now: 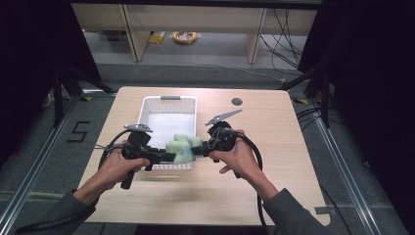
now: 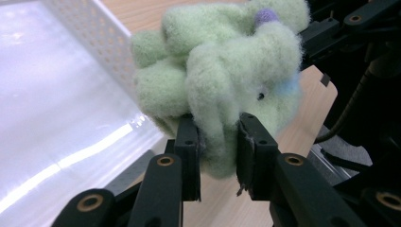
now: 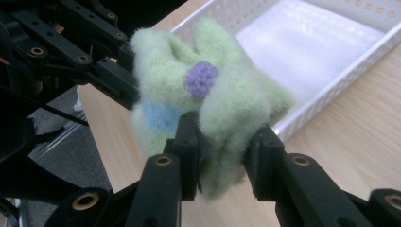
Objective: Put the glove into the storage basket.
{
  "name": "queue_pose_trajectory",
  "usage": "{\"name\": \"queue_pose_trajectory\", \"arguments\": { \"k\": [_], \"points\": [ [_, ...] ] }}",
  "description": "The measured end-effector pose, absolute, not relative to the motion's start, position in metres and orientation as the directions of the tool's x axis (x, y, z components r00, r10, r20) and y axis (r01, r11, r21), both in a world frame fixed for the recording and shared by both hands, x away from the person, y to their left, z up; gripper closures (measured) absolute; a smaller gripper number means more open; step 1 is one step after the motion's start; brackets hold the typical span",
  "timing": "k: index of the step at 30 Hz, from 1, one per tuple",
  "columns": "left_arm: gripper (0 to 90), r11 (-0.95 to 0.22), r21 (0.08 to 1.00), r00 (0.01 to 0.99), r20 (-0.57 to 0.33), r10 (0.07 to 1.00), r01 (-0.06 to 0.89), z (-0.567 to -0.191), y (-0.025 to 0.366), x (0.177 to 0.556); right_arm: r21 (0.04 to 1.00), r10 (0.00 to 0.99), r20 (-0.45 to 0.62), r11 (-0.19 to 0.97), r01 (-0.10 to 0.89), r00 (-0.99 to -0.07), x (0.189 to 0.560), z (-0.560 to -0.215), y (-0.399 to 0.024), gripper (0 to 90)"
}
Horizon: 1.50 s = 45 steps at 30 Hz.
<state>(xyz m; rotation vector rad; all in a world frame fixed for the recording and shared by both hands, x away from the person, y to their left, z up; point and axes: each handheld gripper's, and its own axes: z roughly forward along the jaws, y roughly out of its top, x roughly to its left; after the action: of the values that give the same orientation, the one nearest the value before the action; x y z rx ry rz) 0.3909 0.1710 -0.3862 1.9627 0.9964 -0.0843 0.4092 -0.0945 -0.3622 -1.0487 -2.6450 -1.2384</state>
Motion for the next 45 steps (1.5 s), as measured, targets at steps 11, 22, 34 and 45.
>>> {"name": "queue_pose_trajectory", "arguments": {
  "k": [11, 22, 34, 45],
  "points": [
    [72.1, -0.262, 0.622, 0.613, -0.455, 0.646, 0.738, -0.403, 0.204, 0.430, 0.630, 0.563, 0.337, 0.460, 0.625, -0.755, 0.443, -0.375, -0.056, 69.8],
    [72.0, -0.291, 0.557, 0.570, -0.431, 0.699, 0.778, -0.428, 0.223, 0.452, 0.556, 0.596, 0.358, 0.482, 0.677, -0.718, 0.466, -0.403, -0.020, 70.0],
    [71.6, -0.358, 0.488, 0.566, -0.393, 0.725, 0.796, -0.442, 0.227, 0.467, 0.478, 0.625, 0.406, 0.477, 0.738, -0.667, 0.485, -0.431, -0.008, 70.0],
    [69.8, -0.420, 0.432, 0.568, -0.308, 0.763, 0.798, -0.448, 0.219, 0.469, 0.425, 0.650, 0.379, 0.510, 0.748, -0.658, 0.488, -0.443, -0.001, 69.7]
  ]
}}
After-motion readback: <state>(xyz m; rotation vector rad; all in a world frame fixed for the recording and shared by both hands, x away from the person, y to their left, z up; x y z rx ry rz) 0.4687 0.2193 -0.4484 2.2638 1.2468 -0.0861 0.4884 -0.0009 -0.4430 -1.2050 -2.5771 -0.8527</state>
